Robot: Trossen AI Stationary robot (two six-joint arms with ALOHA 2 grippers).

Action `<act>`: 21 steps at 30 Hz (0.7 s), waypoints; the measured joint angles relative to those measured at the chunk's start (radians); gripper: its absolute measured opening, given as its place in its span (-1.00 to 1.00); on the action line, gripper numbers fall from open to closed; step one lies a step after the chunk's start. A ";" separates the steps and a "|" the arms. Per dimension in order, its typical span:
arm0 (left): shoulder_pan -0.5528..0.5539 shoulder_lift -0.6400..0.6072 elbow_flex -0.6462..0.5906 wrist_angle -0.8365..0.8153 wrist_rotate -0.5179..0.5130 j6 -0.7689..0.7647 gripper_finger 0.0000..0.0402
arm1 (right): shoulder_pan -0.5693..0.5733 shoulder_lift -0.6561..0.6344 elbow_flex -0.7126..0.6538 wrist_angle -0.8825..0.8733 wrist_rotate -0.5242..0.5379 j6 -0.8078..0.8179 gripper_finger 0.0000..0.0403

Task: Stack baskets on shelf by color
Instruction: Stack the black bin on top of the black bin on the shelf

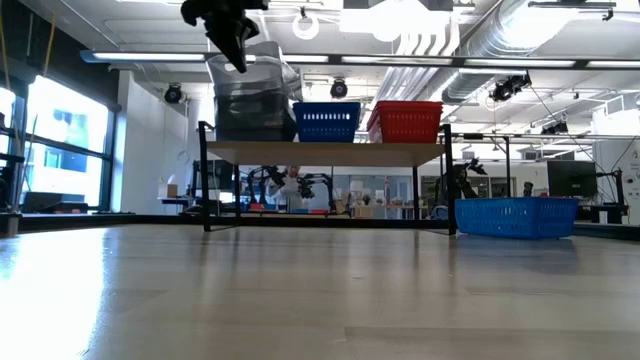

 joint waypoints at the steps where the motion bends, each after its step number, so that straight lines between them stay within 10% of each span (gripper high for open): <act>1: 0.000 0.000 0.000 0.000 0.000 -0.005 -1.00 | 0.000 0.000 0.000 0.000 0.000 0.000 -0.50; 21: 0.000 0.000 0.000 0.016 -0.014 -0.028 -0.66 | 0.000 0.000 0.000 0.000 0.000 -0.005 -0.50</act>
